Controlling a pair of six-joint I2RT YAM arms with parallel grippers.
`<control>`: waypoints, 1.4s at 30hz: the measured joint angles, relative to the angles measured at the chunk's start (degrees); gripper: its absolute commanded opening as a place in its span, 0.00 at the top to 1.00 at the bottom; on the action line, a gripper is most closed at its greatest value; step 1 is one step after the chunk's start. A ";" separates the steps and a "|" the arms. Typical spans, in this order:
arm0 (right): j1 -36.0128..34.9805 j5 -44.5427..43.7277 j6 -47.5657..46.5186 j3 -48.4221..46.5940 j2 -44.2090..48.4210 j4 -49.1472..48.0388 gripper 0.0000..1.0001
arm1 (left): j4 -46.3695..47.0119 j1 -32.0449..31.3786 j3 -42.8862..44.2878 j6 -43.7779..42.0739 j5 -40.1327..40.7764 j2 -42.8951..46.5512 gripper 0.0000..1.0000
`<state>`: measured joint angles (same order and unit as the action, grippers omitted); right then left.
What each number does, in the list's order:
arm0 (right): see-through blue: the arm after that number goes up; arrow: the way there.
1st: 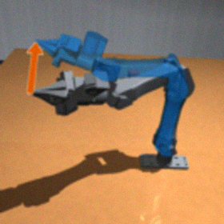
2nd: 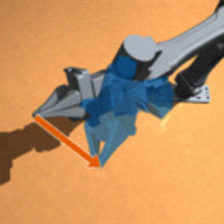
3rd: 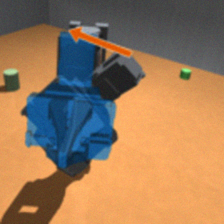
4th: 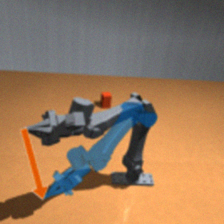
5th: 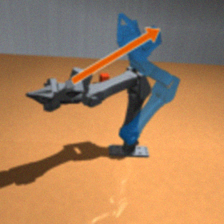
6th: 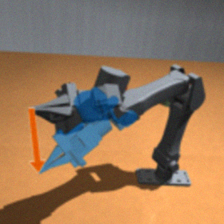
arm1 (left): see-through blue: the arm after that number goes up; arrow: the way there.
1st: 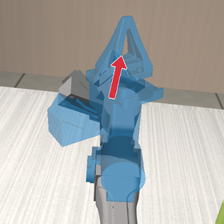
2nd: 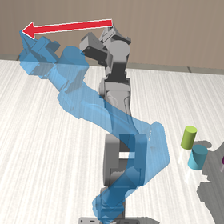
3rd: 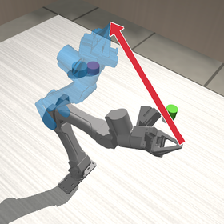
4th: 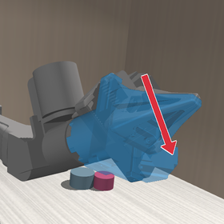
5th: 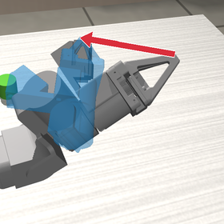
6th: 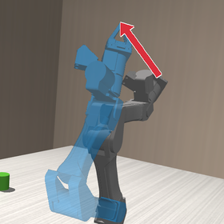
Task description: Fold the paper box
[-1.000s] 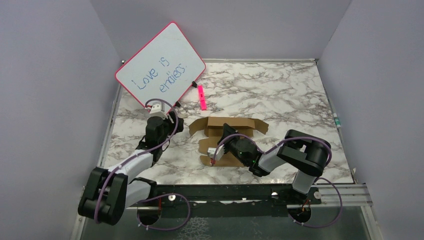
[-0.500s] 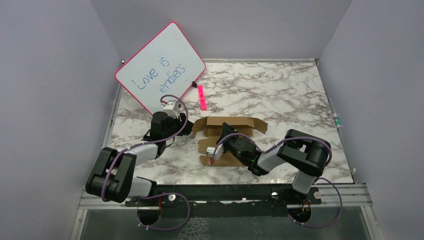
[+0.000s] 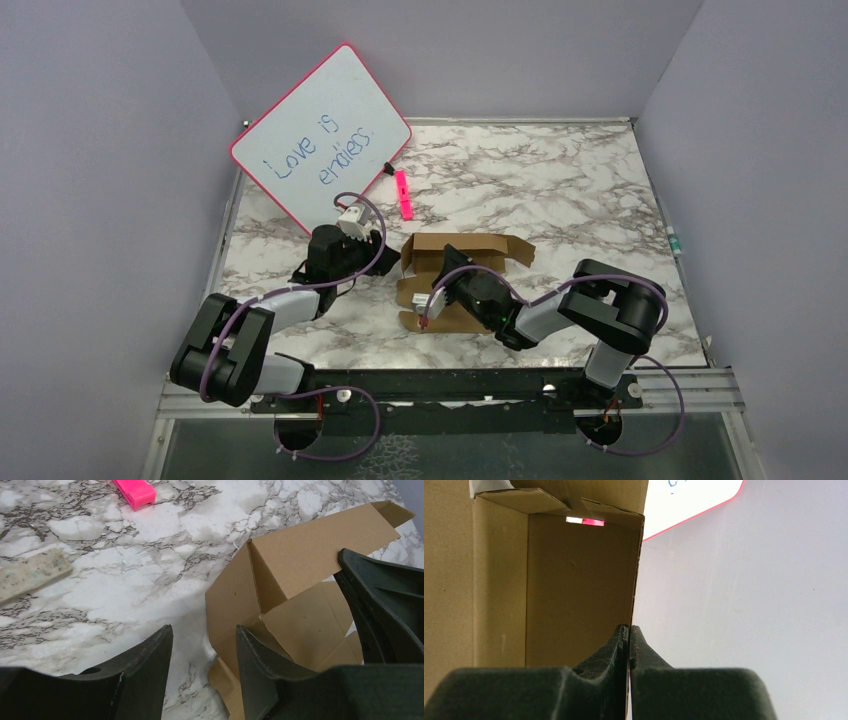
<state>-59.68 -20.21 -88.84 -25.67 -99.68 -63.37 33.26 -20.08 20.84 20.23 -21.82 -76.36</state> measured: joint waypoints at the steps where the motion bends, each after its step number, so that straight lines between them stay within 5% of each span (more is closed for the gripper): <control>1: 0.00 0.02 -0.02 0.00 0.00 0.00 0.93 | 0.09 -0.37 -0.33 0.02 0.02 0.11 0.50; 42: -3.26 0.07 2.62 0.02 0.02 0.55 0.94 | 12.90 -13.86 -4.22 -0.39 18.88 -3.91 0.59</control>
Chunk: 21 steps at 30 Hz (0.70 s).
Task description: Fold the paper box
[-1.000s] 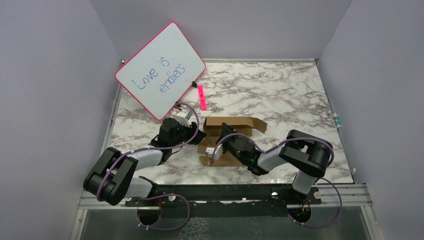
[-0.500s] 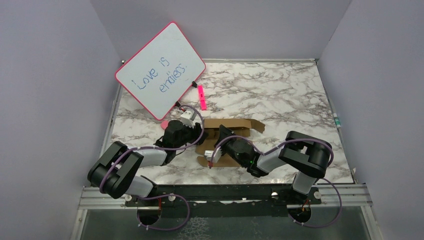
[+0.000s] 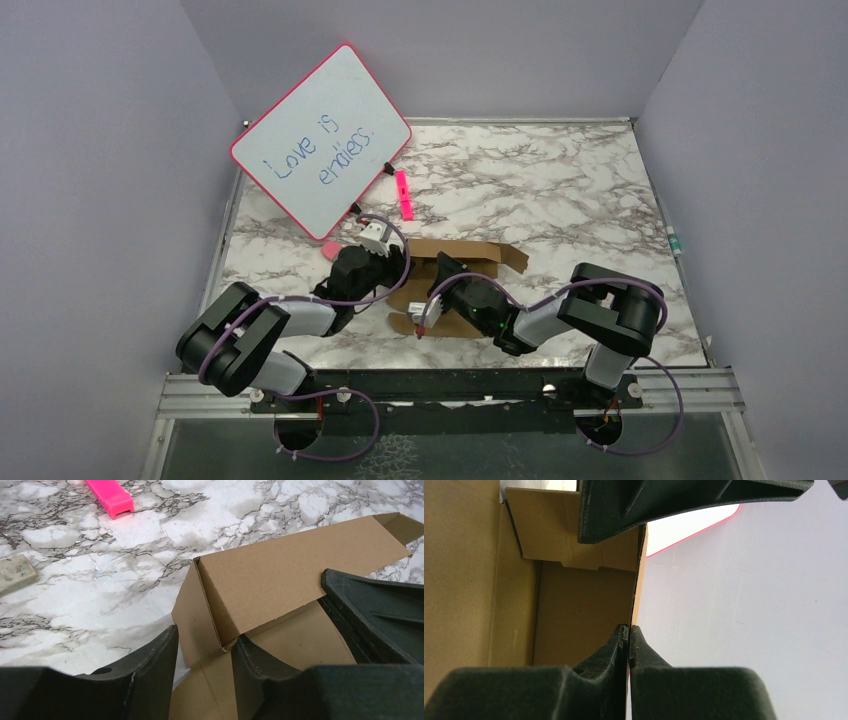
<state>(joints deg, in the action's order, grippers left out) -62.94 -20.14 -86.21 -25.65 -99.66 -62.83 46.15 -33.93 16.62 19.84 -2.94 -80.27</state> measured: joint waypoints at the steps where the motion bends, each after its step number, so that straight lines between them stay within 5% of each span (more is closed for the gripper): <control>1: 0.00 0.04 0.35 0.00 0.09 0.22 0.94 | 0.50 -0.22 -0.22 -0.02 0.85 -0.02 0.61; 11: -0.07 0.52 2.75 -0.48 1.25 2.93 0.94 | 10.67 -5.66 -2.25 0.00 12.70 -4.48 0.74; 21: -0.20 1.60 4.35 -1.18 1.57 4.17 0.94 | 18.16 -10.25 -2.25 0.24 25.83 -10.03 0.74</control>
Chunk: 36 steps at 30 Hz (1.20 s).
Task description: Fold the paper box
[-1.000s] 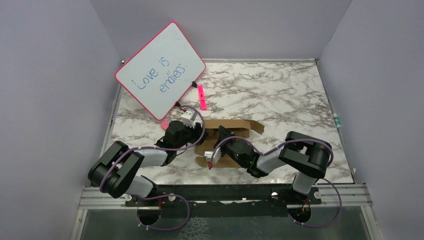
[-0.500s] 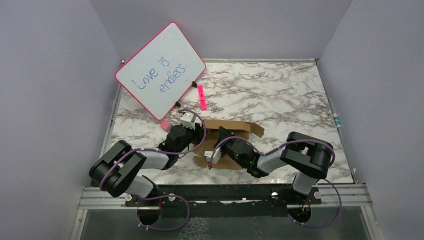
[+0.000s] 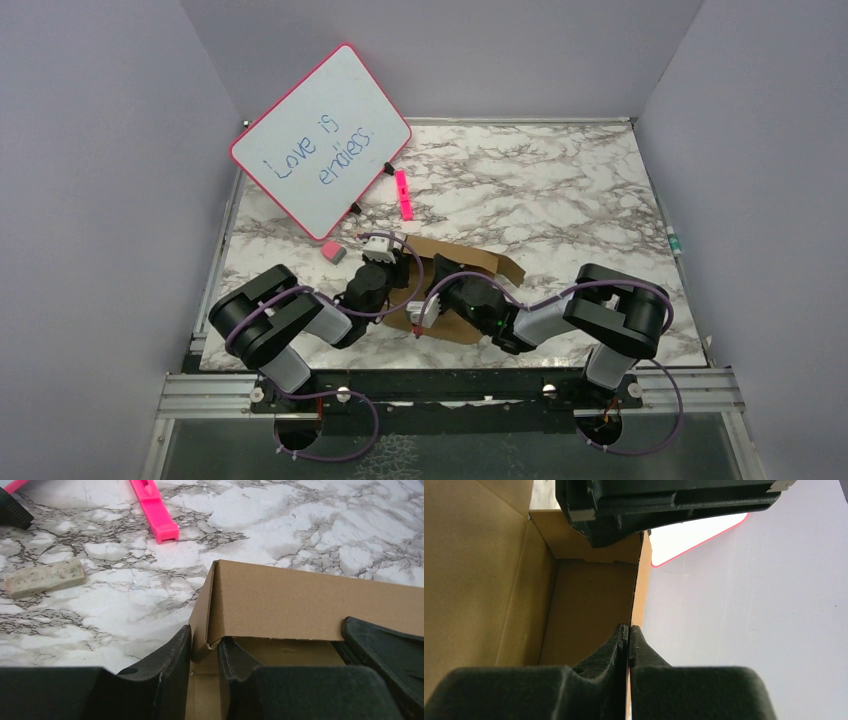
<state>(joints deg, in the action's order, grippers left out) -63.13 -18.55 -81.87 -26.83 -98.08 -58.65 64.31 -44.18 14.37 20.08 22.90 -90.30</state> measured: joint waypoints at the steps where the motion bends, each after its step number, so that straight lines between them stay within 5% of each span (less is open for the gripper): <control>1: -0.04 0.13 0.17 -0.04 0.00 0.07 0.94 | 0.72 -0.28 0.02 0.13 1.05 -0.59 0.74; 13: -0.28 0.92 1.46 -0.24 0.28 1.05 0.94 | 10.97 -2.75 2.03 0.44 10.27 -10.01 0.71; 25: -0.28 1.36 1.49 -0.24 0.83 1.86 0.94 | 15.47 -3.28 2.80 0.22 15.32 -13.70 0.56; 36: -0.28 1.57 1.51 -0.28 1.11 1.95 0.94 | 15.74 -4.13 3.63 0.81 19.50 -14.01 0.60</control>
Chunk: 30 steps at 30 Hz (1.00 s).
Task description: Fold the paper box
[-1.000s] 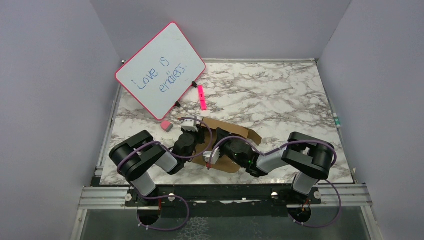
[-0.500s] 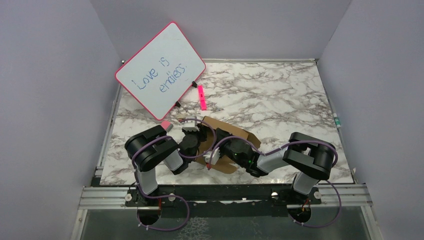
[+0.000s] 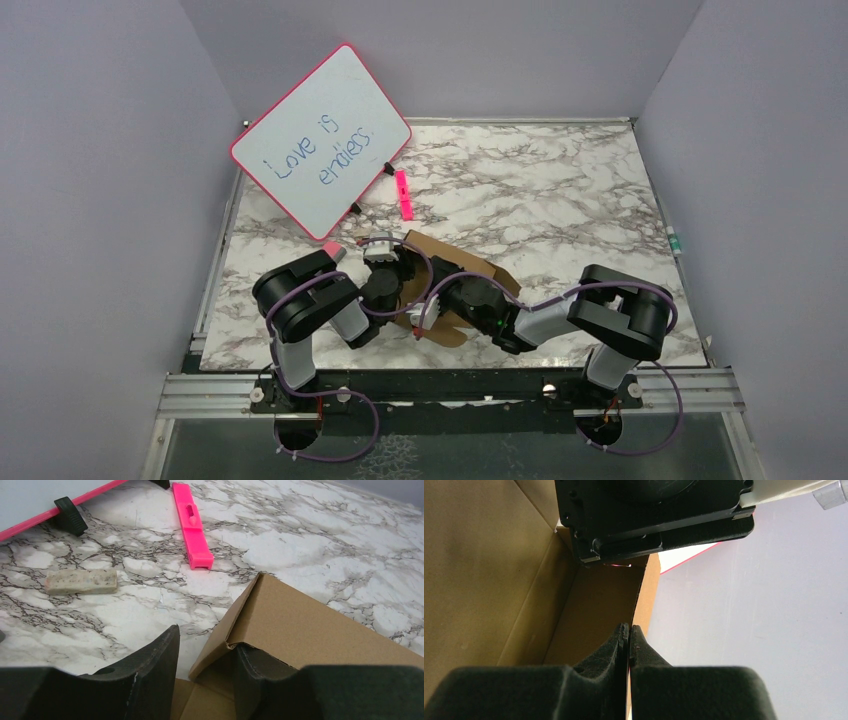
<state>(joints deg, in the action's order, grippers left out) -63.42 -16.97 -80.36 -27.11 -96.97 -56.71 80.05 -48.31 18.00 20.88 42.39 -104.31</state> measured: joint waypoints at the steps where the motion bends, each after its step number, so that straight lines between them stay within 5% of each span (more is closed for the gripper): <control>1: 0.00 0.13 0.00 0.00 0.04 -0.02 0.94 | -0.02 -0.15 0.04 0.15 0.42 -0.02 0.60; 10: 0.00 1.14 1.11 -0.13 0.24 0.04 0.94 | -1.38 -1.18 1.09 3.23 3.91 -0.39 0.69; 18: -0.02 1.62 2.73 -0.48 0.24 0.76 0.92 | -2.47 -1.40 1.49 4.39 4.57 -0.81 0.88; 30: -0.28 0.52 6.86 -0.15 0.28 0.70 0.83 | -2.82 0.57 0.26 3.17 7.02 -0.90 0.83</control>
<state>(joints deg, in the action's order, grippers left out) -63.70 -16.45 -73.49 -27.27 -96.68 -56.01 77.23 -47.75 18.26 24.05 49.41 -105.21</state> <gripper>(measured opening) 0.118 0.180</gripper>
